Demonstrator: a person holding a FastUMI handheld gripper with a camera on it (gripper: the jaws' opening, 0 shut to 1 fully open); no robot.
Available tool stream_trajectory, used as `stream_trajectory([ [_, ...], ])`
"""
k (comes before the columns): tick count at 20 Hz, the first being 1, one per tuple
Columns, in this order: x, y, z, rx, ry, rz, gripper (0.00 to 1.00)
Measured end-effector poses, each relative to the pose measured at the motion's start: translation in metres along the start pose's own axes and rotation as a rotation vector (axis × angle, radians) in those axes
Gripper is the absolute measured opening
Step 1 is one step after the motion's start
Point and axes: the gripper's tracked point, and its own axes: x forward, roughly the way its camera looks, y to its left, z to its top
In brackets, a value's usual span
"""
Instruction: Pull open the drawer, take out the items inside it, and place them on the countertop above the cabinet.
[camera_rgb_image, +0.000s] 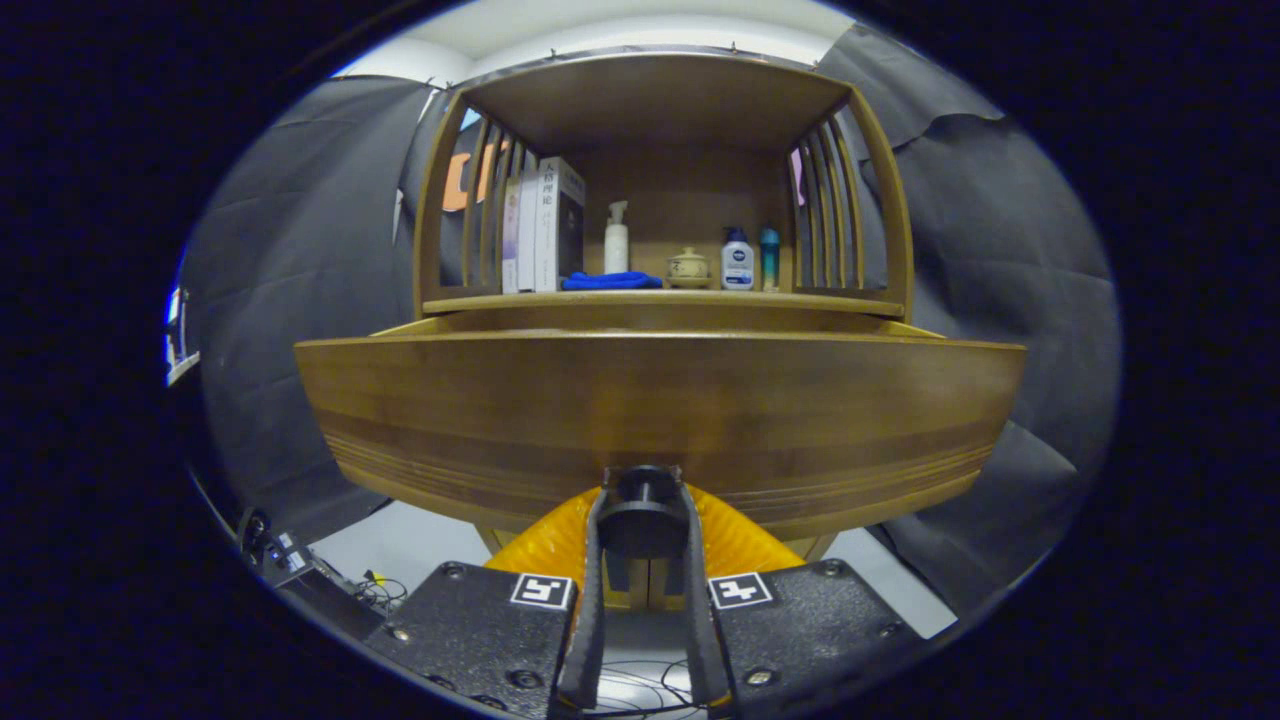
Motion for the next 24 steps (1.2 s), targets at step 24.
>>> stream_trajectory([
  [24,-0.034,0.009,0.028,-0.031,0.161,0.199,0.55],
])
